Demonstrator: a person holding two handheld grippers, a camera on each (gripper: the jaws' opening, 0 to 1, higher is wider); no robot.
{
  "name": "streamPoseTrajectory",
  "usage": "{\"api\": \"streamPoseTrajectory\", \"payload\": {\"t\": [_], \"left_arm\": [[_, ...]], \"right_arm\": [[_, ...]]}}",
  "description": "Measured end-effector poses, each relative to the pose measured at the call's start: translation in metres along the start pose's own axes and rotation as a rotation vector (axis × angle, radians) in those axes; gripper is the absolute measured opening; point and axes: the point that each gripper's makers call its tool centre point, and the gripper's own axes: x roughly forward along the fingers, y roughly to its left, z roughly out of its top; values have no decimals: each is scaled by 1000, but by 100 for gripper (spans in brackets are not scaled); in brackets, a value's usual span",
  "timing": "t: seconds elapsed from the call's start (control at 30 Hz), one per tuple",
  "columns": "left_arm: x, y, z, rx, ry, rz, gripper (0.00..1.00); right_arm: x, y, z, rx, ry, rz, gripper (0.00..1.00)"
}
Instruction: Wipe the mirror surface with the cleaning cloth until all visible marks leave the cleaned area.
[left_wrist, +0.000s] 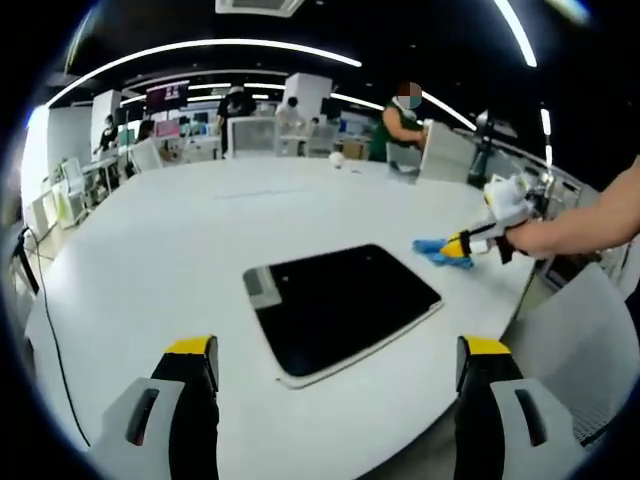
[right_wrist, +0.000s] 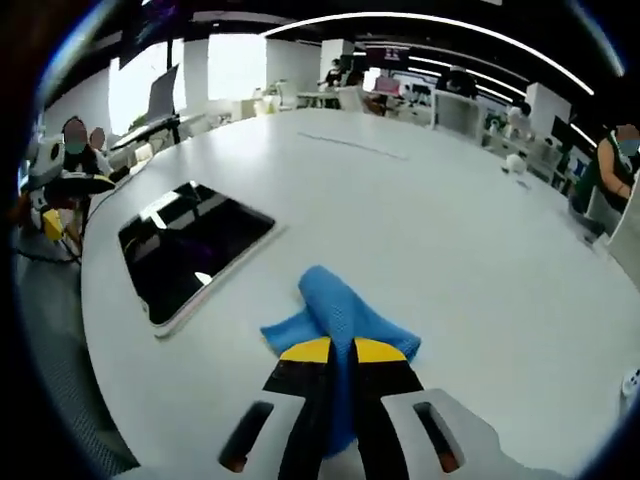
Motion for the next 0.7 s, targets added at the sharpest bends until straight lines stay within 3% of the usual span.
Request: {"api": "streamPoseTrajectory", "payload": {"t": [0.3,0.5,0.7], "left_arm": [[1,-1,-1,5,6,-6,99],[1,-2,-3,7,13,-12,99],[1,-4,-4,10,21,-23,99]], "right_arm": [[-12,-4,16,53,-33,-28,0],[-18,-11,19,143,-10,-35,1],[-21,-8,31,170,-16,-39,1]]}}
